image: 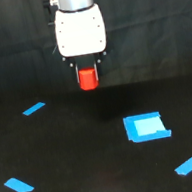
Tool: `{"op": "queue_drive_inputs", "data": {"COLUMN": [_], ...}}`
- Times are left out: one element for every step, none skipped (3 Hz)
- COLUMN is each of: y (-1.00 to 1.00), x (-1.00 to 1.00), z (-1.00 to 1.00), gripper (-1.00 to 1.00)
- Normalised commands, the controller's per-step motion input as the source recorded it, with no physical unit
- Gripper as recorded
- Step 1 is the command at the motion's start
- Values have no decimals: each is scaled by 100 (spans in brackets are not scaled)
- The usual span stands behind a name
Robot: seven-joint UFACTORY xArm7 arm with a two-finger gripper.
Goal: Pick up the red object from the table
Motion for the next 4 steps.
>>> {"op": "queue_drive_inputs", "data": {"y": [-4,0,1,1], "x": [8,1,-9,5], "z": [4,3,11,10], "gripper": [-100,-100,-100,-100]}}
